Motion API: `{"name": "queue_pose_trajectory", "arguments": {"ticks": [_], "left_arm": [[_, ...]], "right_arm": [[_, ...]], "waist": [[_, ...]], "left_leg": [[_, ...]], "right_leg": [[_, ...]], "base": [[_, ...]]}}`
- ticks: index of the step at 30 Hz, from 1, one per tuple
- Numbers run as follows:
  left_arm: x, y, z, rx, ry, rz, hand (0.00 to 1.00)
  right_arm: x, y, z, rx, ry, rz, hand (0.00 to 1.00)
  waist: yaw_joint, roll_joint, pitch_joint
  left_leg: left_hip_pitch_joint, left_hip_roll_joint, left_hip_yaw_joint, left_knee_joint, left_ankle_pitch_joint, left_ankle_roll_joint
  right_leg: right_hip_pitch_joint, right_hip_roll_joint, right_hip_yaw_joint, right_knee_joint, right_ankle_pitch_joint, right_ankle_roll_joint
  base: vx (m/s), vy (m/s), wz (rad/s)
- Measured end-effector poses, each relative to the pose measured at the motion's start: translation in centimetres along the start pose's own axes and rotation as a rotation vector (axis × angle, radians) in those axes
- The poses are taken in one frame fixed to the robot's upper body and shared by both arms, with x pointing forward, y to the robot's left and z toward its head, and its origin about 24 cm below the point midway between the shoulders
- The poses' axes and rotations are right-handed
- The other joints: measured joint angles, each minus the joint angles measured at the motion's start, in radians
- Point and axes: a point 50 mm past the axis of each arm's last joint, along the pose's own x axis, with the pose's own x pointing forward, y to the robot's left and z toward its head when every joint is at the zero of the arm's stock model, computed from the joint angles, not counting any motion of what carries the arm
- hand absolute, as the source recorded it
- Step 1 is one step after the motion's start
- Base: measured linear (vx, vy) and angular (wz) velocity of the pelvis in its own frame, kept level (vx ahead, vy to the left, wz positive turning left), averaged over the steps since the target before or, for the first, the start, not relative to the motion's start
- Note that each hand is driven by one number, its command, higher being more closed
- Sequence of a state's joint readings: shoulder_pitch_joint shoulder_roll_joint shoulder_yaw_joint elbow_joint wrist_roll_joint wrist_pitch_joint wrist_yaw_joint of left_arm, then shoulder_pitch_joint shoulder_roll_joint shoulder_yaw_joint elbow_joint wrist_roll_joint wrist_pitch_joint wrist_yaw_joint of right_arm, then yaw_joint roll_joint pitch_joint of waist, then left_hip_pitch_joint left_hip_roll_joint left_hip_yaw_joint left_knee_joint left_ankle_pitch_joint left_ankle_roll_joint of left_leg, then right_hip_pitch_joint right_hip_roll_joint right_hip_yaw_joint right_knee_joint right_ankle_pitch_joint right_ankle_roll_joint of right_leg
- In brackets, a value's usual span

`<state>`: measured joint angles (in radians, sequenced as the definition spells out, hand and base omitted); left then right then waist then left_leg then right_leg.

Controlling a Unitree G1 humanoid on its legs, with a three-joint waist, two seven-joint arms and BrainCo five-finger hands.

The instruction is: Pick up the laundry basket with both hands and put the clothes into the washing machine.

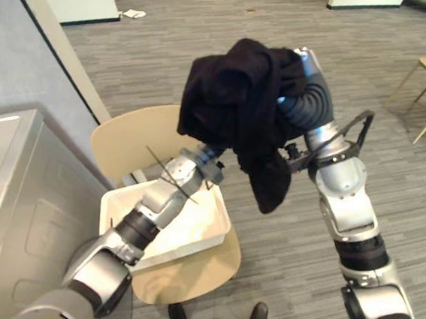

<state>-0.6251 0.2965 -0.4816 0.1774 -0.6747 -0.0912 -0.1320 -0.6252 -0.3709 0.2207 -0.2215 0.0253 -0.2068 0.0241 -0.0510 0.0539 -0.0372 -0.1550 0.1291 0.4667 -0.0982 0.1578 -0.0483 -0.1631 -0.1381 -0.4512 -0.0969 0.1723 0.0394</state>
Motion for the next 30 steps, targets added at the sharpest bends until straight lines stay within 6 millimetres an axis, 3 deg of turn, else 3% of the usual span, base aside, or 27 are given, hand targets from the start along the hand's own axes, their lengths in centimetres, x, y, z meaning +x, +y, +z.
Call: {"name": "queue_pose_trajectory", "arguments": {"ticks": [5,8,9,16,30], "left_arm": [[0.9,-1.3,0.2,0.046,-0.029,0.004,1.0],[1.1,-1.1,0.7,0.079,-0.059,0.049,1.0],[1.1,-0.9,1.0,0.082,-0.075,0.072,1.0],[0.9,1.2,2.7,0.235,-0.166,0.307,1.0],[-1.7,3.7,4.5,0.292,-0.279,0.56,1.0]], "right_arm": [[0.2,0.9,0.1,-0.011,-0.008,0.016,1.0],[0.2,1.2,0.1,-0.02,-0.009,0.016,1.0],[0.1,1.2,0.0,-0.016,-0.004,0.013,0.0],[-2.4,1.1,-2.7,0.007,0.161,-0.039,0.0],[-4.7,1.0,-4.8,0.026,0.309,-0.132,0.0]], "waist": [[-0.003,0.019,-0.001],[-0.003,0.019,-0.001],[-0.003,0.019,-0.001],[-0.002,0.019,-0.001],[0.007,0.014,0.003]], "left_leg": [[-0.004,-0.005,-0.012,-0.004,0.001,0.001],[-0.004,-0.005,-0.017,-0.004,0.002,0.002],[-0.004,-0.005,-0.021,-0.004,0.002,0.002],[-0.004,-0.006,-0.04,-0.004,0.004,0.005],[0.002,-0.005,-0.032,-0.004,0.004,0.004]], "right_leg": [[0.002,-0.005,-0.011,0.0,0.0,0.0],[0.004,-0.005,-0.015,0.0,0.0,0.001],[0.006,-0.005,-0.018,0.0,0.0,0.001],[0.02,-0.005,-0.037,0.0,0.0,0.001],[0.021,-0.005,-0.029,0.0,0.0,0.001]], "base": [[0.03,0.003,0.04],[0.06,0.002,0.07],[0.04,0.0,0.05],[0.04,0.003,0.08],[0.04,-0.003,-0.02]]}}
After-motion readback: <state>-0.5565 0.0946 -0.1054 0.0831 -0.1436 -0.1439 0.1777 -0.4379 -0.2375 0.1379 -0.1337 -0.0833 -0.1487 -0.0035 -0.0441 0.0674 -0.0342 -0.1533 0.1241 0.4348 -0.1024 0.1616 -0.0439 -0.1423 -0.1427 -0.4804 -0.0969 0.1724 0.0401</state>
